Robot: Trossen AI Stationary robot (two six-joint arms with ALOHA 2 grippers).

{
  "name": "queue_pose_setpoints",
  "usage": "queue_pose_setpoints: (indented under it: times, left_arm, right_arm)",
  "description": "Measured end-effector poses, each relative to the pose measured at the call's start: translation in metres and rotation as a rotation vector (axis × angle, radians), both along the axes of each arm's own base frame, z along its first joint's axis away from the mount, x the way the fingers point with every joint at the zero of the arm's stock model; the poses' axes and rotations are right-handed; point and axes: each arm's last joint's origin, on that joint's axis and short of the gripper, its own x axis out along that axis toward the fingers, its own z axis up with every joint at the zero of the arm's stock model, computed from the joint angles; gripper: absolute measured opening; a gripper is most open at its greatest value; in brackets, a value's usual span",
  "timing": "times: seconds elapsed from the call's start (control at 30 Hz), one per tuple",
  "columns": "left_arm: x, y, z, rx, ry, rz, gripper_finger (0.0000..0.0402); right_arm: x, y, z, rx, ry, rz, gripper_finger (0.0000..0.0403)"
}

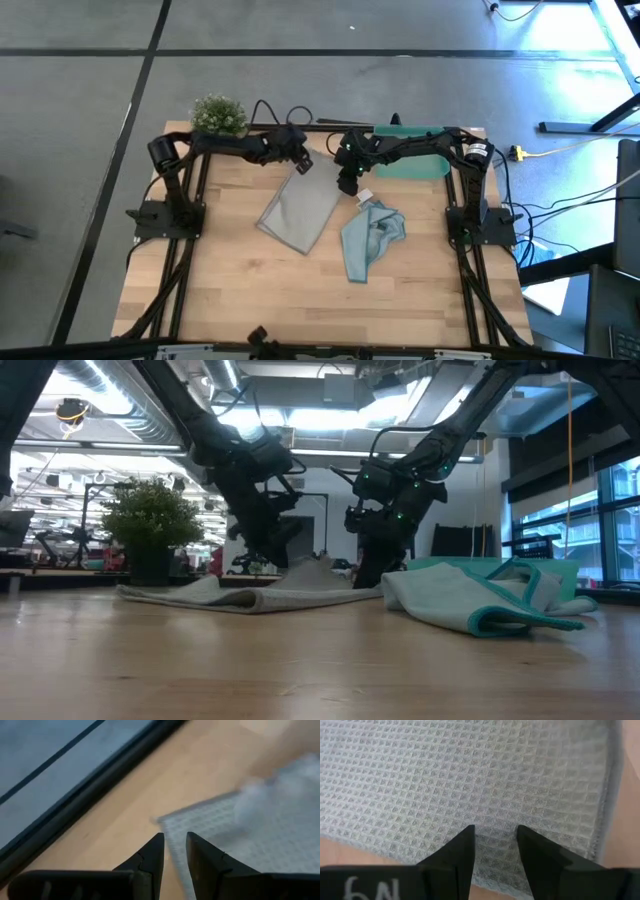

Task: Roll microfiber towels into tight, uniform cylinder then place into a basket
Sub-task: Roll the grey microfiber towel

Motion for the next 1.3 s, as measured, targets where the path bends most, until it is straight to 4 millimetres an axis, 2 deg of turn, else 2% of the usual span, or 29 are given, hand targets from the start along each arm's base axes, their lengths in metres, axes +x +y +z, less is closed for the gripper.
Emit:
queue_pose_setpoints:
  times: [0.17, 0.3, 0.43, 0.53, 0.63, 0.93, 1.0, 1.17, 1.3]
  left_arm:
    - [-0.007, 0.01, 0.001, -0.032, -0.043, 0.085, 0.0078]
    - [-0.011, 0.011, 0.019, -0.047, -0.118, 0.077, 0.0078]
    - [-0.011, 0.0, 0.044, -0.056, -0.181, -0.111, 0.0078]
    - [-0.006, -0.012, 0.052, -0.096, -0.227, -0.312, 0.0078]
    - [0.001, -0.024, 0.046, -0.15, -0.219, -0.417, 0.0078]
    - [0.024, -0.049, 0.004, -0.234, -0.122, -0.501, 0.0078]
    - [0.029, -0.053, 0.0, -0.237, -0.138, -0.528, 0.0078]
    - [0.04, -0.053, -0.007, -0.169, -0.174, -0.521, 0.0078]
    - [0.039, -0.047, -0.015, -0.146, -0.142, -0.471, 0.0078]
  right_arm:
    - [0.0, 0.0, 0.0, 0.0, 0.0, 0.001, 0.015]
    - [0.0, 0.0, 0.0, 0.001, 0.001, 0.001, 0.015]
    - [0.0, 0.0, 0.0, 0.0, 0.0, 0.002, 0.015]
    - [0.0, 0.0, 0.0, 0.0, 0.0, 0.002, 0.015]
    - [0.0, 0.0, 0.0, -0.002, -0.005, 0.001, 0.015]
    - [0.001, 0.0, 0.0, -0.006, -0.016, 0.0, 0.015]
    - [0.001, 0.0, 0.0, -0.006, -0.016, 0.0, 0.015]
    - [0.001, 0.0, 0.0, -0.006, -0.017, 0.0, 0.015]
    - [0.001, 0.0, 0.0, -0.007, -0.017, 0.0, 0.015]
